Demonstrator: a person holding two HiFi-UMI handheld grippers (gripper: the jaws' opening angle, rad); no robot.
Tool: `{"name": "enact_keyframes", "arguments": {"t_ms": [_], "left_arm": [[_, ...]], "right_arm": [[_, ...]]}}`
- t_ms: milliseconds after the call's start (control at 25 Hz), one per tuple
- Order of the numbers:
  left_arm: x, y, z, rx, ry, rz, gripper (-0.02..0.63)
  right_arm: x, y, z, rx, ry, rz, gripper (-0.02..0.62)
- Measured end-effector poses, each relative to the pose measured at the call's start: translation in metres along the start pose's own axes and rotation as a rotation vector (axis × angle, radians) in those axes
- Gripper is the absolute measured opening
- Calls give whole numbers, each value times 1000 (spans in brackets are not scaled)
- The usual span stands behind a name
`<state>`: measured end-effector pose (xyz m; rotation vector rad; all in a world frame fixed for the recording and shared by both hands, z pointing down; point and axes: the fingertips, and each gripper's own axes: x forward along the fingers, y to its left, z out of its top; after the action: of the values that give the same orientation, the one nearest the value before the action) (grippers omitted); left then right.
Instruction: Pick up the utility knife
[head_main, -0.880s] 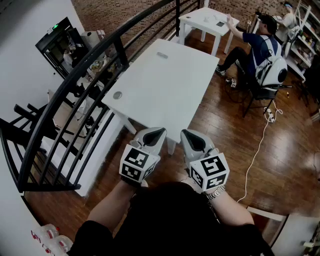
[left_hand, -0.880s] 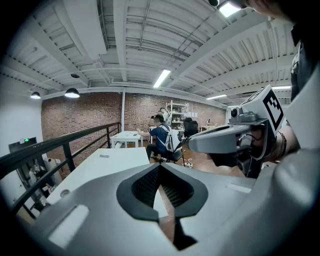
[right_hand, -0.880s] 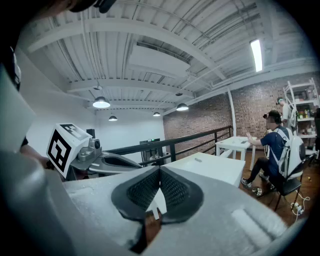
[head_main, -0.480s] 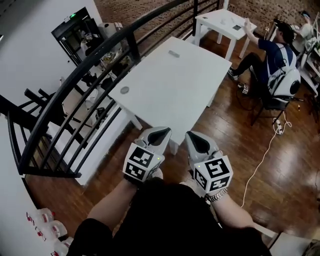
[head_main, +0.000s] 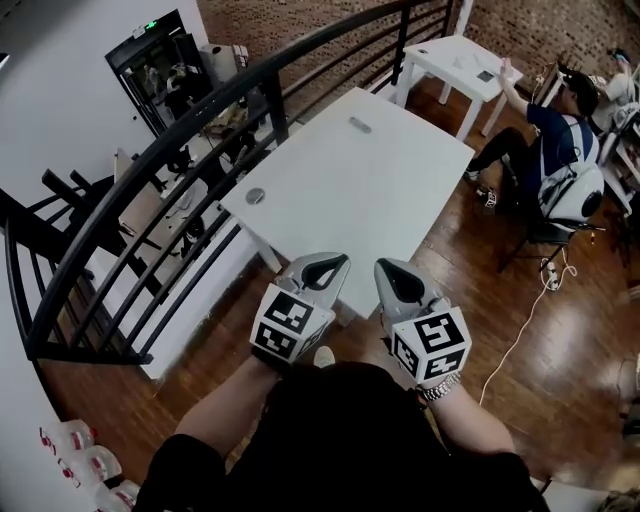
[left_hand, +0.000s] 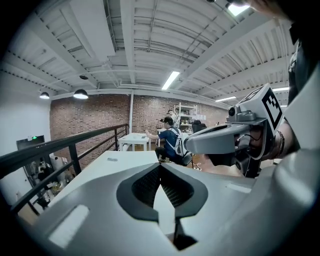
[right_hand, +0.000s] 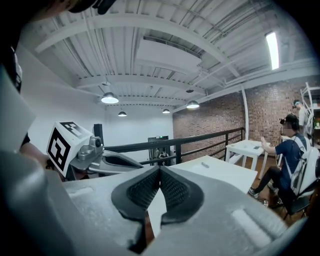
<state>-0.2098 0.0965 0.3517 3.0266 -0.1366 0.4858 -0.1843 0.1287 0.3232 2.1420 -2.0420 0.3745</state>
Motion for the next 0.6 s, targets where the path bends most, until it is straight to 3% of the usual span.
{"name": "enact_keyframes", "arguments": {"t_ms": [320, 600], "left_arm": [[23, 35, -4, -52, 6, 31, 17], [60, 46, 2, -80, 20, 121, 17]], "right_arm": [[46, -16, 4, -24, 47, 51, -8], [67, -53, 1, -24, 56, 150, -8]]}}
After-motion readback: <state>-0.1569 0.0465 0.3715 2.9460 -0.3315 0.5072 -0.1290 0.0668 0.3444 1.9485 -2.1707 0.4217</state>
